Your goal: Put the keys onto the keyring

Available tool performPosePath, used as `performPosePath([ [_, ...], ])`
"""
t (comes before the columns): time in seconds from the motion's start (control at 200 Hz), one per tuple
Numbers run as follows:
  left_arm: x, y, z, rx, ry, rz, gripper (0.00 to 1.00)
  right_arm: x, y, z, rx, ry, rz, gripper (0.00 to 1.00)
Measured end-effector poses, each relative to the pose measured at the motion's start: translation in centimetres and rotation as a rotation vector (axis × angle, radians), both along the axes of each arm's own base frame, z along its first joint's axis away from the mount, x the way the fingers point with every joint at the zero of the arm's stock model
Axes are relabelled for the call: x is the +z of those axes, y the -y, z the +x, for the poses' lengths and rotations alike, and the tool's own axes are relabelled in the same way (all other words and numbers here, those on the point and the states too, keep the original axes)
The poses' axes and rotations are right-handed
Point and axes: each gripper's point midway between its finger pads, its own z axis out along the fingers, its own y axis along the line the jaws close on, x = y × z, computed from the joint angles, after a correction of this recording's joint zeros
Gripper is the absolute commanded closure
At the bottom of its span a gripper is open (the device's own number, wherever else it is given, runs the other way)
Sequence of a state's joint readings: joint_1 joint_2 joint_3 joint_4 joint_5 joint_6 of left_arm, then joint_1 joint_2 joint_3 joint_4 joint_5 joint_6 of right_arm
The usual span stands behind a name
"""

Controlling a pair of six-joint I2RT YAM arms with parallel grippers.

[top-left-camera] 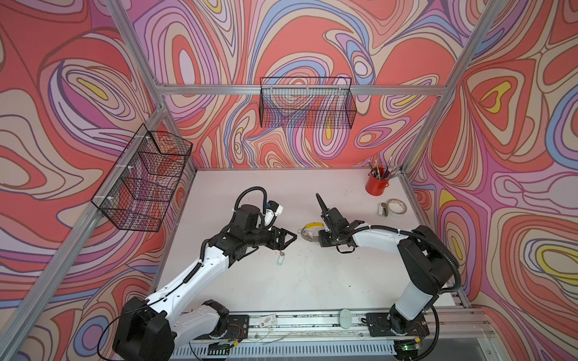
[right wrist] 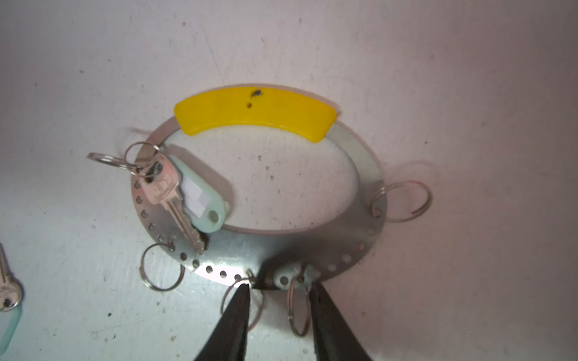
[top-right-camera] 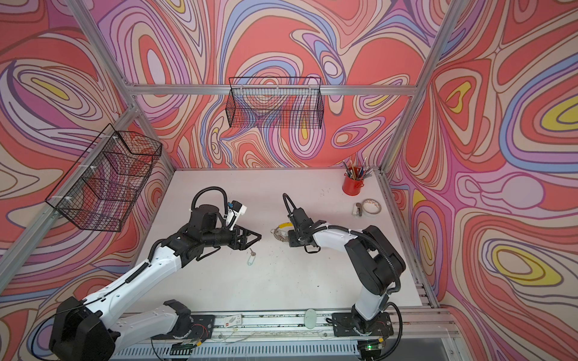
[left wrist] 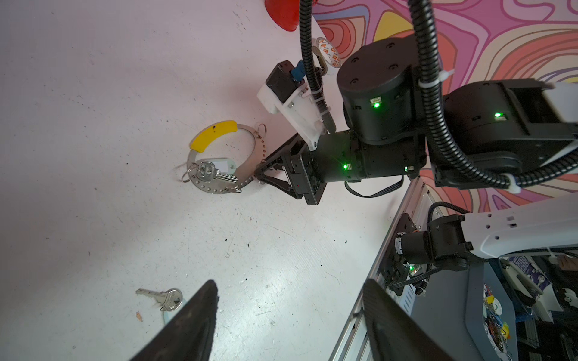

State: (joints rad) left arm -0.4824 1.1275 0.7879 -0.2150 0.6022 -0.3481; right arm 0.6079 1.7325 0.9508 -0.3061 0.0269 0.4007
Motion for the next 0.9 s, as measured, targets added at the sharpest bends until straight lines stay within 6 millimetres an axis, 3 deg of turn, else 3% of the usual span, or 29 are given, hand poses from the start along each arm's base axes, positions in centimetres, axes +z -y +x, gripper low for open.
performPosePath([
  [0.22,0.0,0.0,0.0,0.0,0.0,0.0,0.25,-0.3,-0.1,-0.2,0.01,0.012,-0.039,0.67],
  [0.586,0.0,0.0,0.0,-0.001,0.0,-0.001,0.24,-0.1,1.6,0.3,-0.026,0.05,-0.126,0.75],
  [0.901,0.0,0.1,-0.1,-0.006,-0.002,-0.004,0.25,0.5,1.9,0.7,-0.033,0.071,-0.143,0.75],
])
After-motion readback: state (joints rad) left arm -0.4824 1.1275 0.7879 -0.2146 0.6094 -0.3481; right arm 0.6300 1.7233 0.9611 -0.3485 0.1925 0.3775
